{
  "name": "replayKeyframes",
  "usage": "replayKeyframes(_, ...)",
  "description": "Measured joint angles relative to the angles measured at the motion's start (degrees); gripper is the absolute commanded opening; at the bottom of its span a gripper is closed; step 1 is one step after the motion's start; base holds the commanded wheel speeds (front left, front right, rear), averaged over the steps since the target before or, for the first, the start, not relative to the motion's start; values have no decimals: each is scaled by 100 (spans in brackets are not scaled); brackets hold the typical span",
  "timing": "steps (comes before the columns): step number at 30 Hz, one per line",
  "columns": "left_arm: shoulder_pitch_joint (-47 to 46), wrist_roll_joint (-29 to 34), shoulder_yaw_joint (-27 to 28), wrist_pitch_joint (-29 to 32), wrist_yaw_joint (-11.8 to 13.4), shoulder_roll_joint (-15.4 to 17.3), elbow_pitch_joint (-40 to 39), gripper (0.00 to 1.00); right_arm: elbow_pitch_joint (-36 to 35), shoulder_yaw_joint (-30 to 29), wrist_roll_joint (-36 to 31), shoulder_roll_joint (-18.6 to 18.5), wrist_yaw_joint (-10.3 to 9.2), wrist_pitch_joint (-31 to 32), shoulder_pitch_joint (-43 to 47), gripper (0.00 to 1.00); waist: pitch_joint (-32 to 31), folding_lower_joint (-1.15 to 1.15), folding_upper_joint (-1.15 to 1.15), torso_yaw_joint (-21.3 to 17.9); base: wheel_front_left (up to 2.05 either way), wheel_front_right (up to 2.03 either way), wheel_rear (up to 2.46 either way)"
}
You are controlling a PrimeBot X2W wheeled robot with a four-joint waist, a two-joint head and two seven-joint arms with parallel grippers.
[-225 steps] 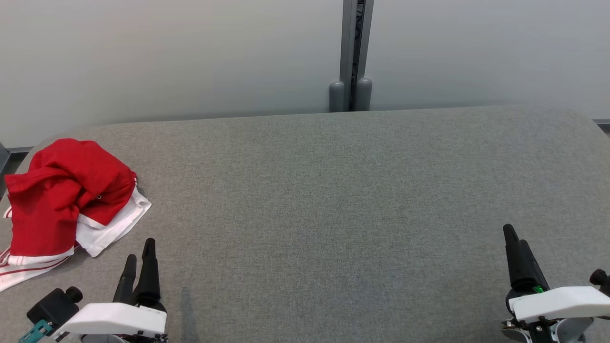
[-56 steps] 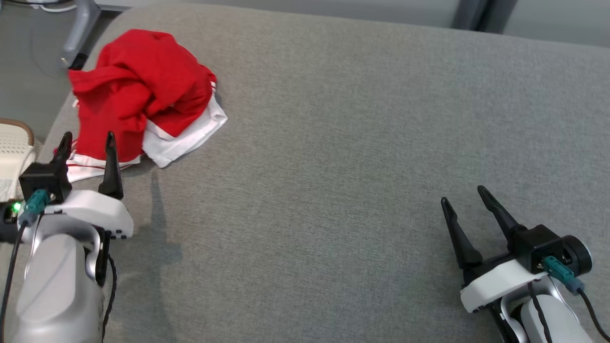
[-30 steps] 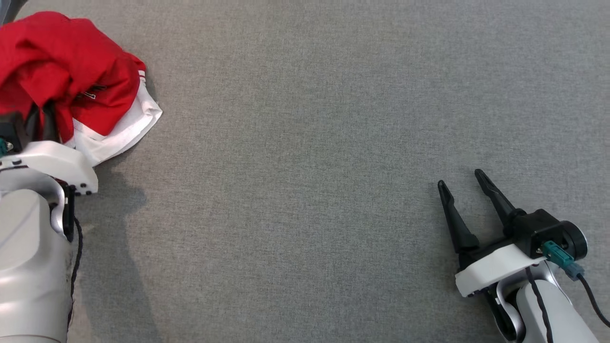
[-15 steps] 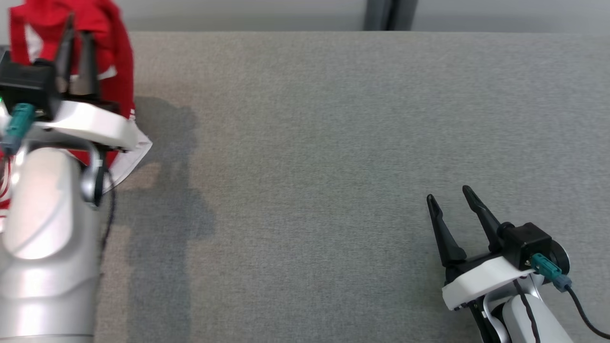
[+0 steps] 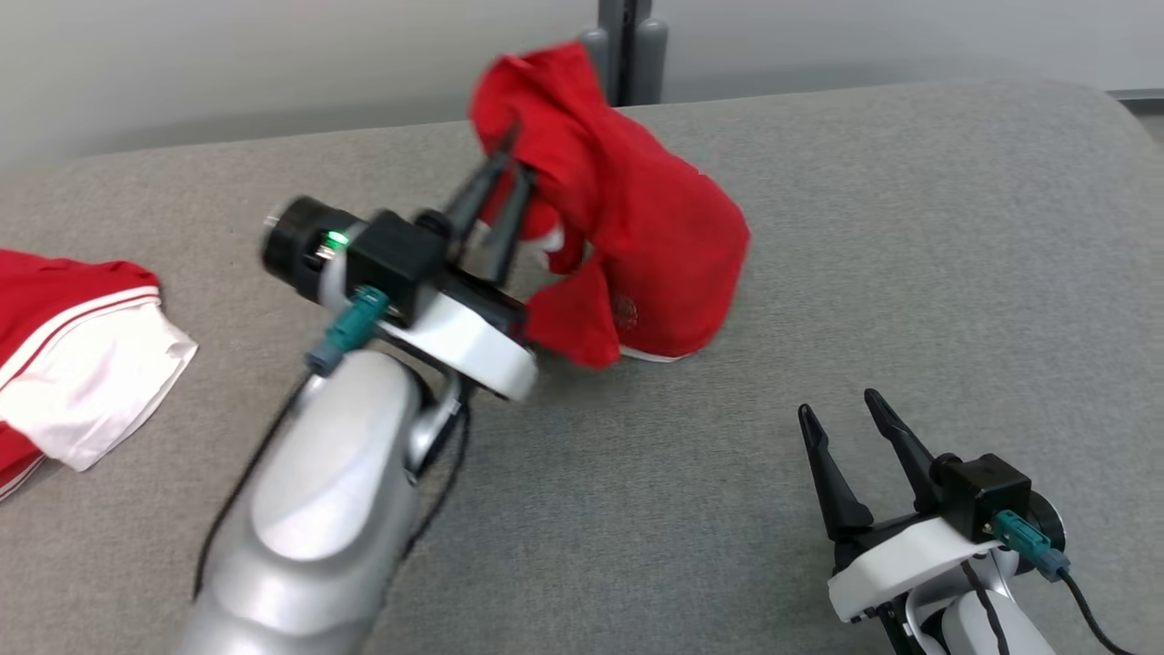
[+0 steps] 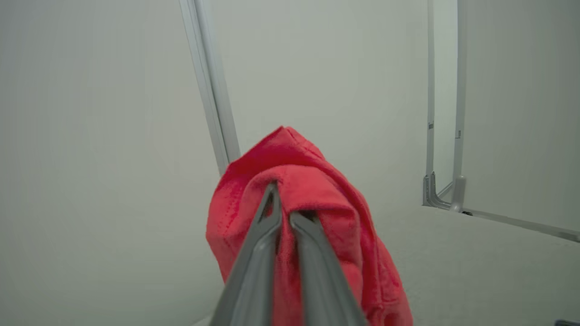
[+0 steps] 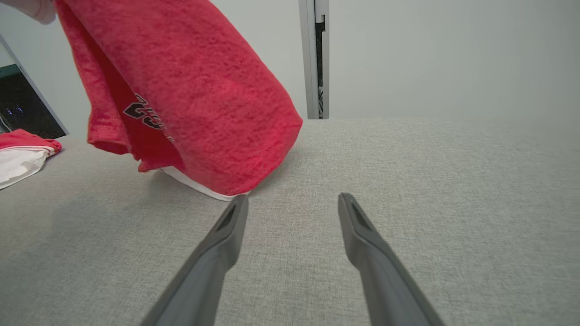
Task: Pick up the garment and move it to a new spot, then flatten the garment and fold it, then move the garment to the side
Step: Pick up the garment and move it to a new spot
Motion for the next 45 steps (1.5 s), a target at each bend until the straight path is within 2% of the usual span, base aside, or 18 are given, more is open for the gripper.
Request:
replayKeyframes(3,110,-480,-636,0,220,-14,-132,0,0,38,10,12,0,1,4,100,-31,0,0,-146,0,0,0)
replayKeyframes(6,272,-681,-981,1,494,-19,-11,0,1,59,21,18,0,1,14,100,-48,0,0,-256,0,0,0)
replayKeyframes(9,522,-670,-957,1,722,-18,305,0,-7,45,30,20,0,1,23,100,-39,0,0,-295,0,0,0)
replayKeyframes(13,906,-445,-682,0,775,32,476,0,-4,-16,42,22,0,1,54,100,-73,0,0,-239,0,0,0)
replayKeyframes(14,1038,-407,-610,1,776,52,494,45,1,-20,43,22,0,1,67,100,-86,0,0,-212,0,0,0)
replayKeyframes(15,1166,-371,-541,1,781,79,513,98,2,-25,46,24,0,1,82,100,-103,0,0,-185,0,0,0)
replayKeyframes(33,3379,156,1216,0,1225,208,-243,100,-11,-85,123,31,0,1,397,100,-733,0,0,130,0,0,0)
replayKeyframes(45,4196,369,1780,0,1305,129,-610,100,-55,-164,93,29,0,1,632,100,-1007,0,0,153,0,0,0)
